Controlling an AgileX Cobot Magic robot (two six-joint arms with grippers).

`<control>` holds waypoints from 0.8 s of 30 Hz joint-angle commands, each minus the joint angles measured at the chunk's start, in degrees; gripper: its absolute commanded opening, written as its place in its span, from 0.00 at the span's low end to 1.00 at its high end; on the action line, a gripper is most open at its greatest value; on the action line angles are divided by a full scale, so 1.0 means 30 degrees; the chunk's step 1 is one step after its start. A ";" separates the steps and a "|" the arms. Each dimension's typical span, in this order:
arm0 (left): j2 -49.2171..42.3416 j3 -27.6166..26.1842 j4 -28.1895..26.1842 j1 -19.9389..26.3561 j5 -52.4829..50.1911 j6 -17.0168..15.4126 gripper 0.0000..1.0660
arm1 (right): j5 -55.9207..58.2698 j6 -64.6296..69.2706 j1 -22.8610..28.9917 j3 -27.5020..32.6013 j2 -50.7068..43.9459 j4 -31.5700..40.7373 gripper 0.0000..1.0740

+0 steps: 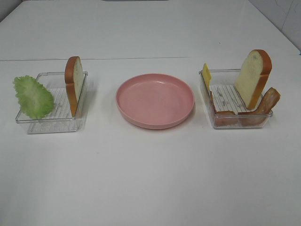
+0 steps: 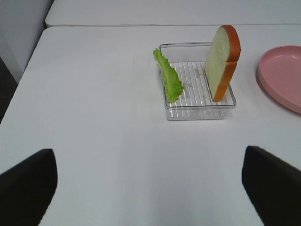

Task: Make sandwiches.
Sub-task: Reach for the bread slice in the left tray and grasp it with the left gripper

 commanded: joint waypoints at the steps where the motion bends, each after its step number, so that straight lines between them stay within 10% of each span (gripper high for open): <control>1: 0.2196 -0.0630 -0.0267 -0.0153 -0.1337 -0.0191 0.94 | -0.0076 -0.0115 -0.0038 0.0019 -0.0668 -0.0019 0.92; 24: 1.8277 -0.9855 -0.2177 -0.0477 -0.1241 -0.0191 0.94 | -0.0076 -0.0115 -0.0038 0.0019 -0.0668 -0.0019 0.92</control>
